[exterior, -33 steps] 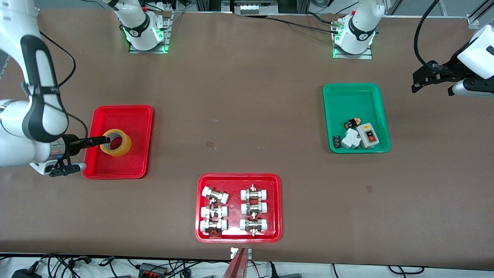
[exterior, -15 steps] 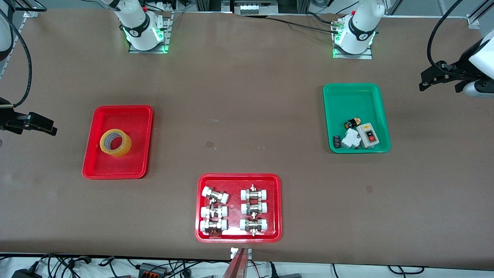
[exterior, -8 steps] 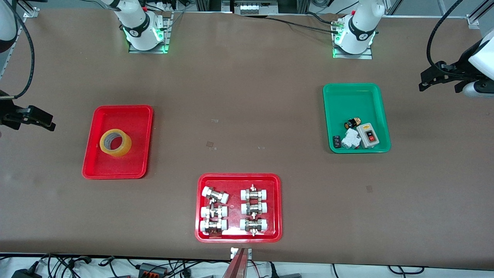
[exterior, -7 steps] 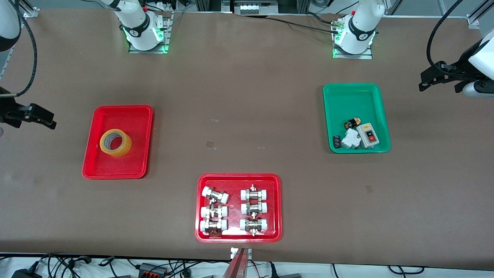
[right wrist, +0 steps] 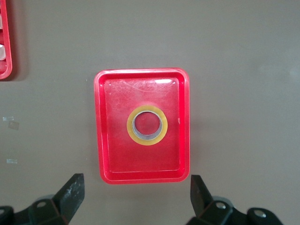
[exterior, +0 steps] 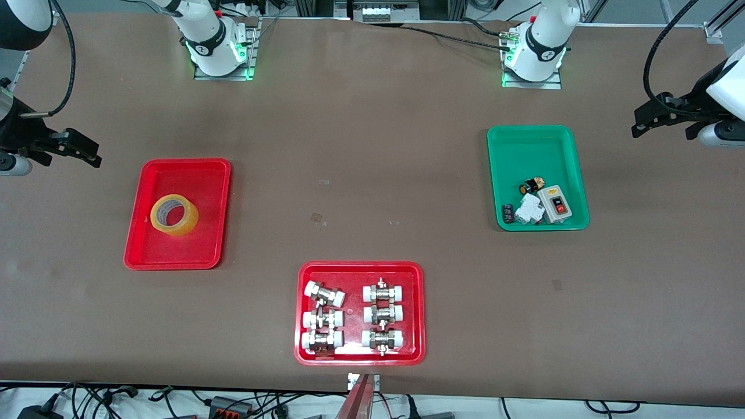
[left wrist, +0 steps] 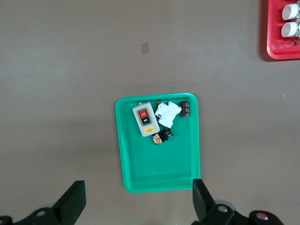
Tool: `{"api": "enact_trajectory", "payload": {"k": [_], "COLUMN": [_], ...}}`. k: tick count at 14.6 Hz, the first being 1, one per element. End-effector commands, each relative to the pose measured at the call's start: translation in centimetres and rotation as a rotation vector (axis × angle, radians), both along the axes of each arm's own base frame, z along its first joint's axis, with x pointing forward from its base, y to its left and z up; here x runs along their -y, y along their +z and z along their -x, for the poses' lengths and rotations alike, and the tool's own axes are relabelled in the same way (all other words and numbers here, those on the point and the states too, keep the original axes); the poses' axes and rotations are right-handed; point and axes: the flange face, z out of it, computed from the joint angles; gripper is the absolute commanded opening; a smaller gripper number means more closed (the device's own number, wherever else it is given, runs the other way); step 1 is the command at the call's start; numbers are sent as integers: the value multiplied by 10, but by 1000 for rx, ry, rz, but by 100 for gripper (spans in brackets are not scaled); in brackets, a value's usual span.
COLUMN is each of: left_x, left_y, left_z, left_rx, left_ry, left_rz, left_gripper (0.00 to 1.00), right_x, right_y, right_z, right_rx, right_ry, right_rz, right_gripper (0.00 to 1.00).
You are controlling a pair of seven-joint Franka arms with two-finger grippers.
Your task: Left arm passes tape to right arm into tray
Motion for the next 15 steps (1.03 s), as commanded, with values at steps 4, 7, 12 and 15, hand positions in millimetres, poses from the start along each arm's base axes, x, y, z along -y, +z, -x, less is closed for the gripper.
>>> {"api": "enact_trajectory", "payload": {"k": [4, 7, 12, 15], "left_x": [-1, -2, -1, -2], "left_y": [3, 3, 3, 3], "left_z": [1, 1, 1, 1], "left_rx": [-5, -5, -5, -5], "left_ry": [-4, -2, -4, -2], "left_rz": [-11, -11, -11, -11], "left_gripper": [100, 100, 100, 100], "right_x": [-13, -13, -7, -13], "right_y": [3, 4, 4, 4], "right_z": [6, 8, 8, 8], "right_rx": [7, 0, 0, 0], "right_ry": [10, 14, 6, 17], "right_rz": [-21, -21, -20, -19], "right_gripper": [100, 100, 100, 100]}}
